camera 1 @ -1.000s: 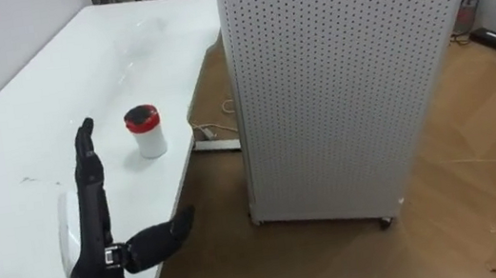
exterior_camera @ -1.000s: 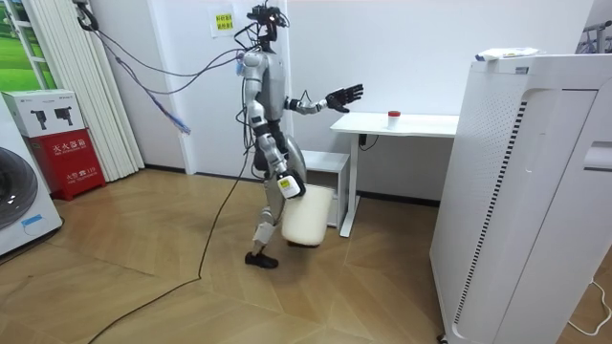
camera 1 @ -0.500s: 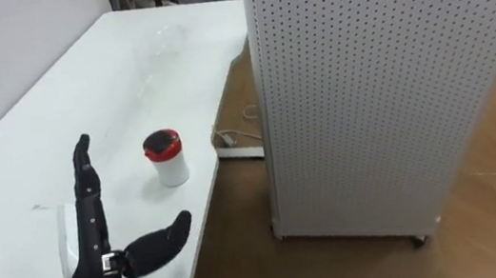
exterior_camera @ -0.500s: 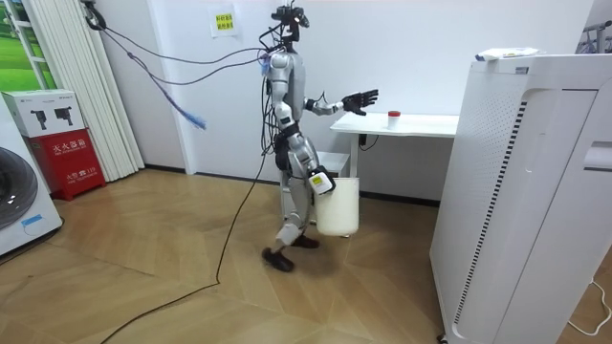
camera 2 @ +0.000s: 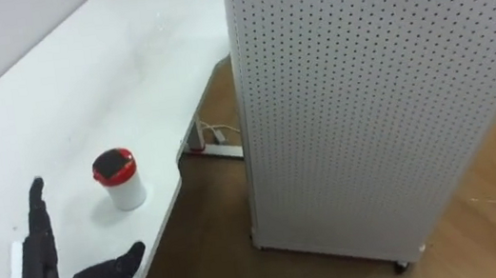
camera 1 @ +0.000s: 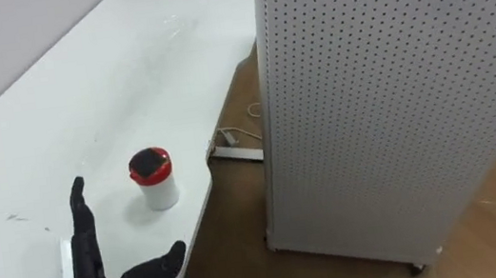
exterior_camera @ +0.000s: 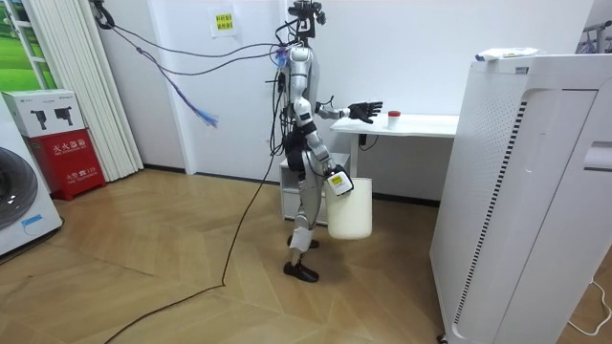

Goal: Pick garbage

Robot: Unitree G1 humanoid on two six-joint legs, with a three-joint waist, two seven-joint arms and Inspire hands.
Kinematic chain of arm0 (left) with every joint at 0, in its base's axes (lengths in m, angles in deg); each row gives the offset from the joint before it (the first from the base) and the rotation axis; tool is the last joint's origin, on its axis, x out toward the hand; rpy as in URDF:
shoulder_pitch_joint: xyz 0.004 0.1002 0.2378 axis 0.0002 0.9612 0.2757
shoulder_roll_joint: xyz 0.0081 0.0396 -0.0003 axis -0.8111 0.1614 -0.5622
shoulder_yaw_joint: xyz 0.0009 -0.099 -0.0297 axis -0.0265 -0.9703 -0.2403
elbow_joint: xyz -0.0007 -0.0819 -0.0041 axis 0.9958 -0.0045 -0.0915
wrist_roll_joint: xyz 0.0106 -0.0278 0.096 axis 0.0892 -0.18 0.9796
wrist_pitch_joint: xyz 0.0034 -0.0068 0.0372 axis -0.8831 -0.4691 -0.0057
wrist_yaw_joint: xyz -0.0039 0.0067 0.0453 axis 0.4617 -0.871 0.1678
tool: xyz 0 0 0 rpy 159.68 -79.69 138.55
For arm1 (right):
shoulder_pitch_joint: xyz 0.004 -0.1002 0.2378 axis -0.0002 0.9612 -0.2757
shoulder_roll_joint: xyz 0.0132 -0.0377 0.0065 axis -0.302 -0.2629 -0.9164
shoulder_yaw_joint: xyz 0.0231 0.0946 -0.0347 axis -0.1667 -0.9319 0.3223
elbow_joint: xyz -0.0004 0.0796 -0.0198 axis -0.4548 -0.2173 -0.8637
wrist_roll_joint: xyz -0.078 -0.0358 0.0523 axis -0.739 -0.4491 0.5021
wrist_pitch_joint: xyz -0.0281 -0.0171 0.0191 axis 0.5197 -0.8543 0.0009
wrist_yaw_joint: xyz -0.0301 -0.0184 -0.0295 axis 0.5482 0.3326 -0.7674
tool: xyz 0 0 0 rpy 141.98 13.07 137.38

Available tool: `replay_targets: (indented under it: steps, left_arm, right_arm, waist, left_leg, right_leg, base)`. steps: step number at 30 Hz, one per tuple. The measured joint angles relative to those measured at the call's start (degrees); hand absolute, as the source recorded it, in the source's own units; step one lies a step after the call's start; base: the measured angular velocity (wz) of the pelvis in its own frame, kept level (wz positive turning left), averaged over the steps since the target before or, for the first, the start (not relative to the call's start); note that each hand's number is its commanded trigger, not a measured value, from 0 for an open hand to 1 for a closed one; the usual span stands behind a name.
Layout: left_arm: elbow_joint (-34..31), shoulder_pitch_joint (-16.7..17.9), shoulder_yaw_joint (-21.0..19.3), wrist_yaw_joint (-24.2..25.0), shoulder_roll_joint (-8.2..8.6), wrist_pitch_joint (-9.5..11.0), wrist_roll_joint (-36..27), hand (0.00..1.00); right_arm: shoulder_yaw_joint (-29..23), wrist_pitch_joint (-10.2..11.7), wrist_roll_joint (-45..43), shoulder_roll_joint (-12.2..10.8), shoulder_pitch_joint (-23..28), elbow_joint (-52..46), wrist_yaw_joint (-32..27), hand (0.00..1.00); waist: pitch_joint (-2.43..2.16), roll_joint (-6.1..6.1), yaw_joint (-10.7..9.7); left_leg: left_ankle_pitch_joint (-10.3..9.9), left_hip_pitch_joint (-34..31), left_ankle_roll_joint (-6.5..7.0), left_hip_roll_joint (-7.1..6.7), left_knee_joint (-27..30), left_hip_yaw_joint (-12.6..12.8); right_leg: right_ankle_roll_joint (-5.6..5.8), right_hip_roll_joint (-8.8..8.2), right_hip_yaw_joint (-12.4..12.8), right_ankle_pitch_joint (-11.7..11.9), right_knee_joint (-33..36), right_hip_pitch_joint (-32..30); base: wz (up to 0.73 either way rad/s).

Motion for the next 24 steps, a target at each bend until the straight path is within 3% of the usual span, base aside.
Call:
replay_targets:
  steps: [6, 14, 24]
  left_arm:
    - [3.14, 0.12, 1.76, 0.07, 0.0, -0.32, -5.51, 0.0]
    - [4.18, -0.32, 1.99, 0.46, -0.01, 0.04, -9.84, 0.0]
    - [7.09, -2.43, 1.44, -0.16, 0.01, 0.74, -10.13, 0.0]
  right_arm:
    - [0.73, -0.01, -0.5, -0.02, 0.73, -1.43, 1.38, 1.0]
    - [2.63, 0.0, -1.68, 0.07, 0.85, -1.99, 1.25, 1.0]
    - [2.84, -0.27, -4.27, 0.04, 2.33, -2.05, 1.37, 1.0]
  waist:
    - [0.0, -0.04, -0.52]
    - [0.04, -0.2, -0.68]
    - [-0.13, -1.0, -1.61]
  left_leg:
    - [0.02, 3.88, -0.03, 0.22, -2.74, 0.07]
    - [0.16, 5.82, -0.24, 0.5, -4.34, 0.38]
    - [0.34, 5.46, -0.49, 0.63, -4.32, 0.65]
  right_leg:
    - [0.36, 0.63, -0.13, 0.69, -4.04, 4.43]
    - [0.38, 1.14, 0.59, 0.71, -4.88, 5.81]
    - [0.11, 1.21, 0.69, 0.88, -4.3, 5.49]
  base:
    - [0.0]
    - [-0.02]
    - [0.0]
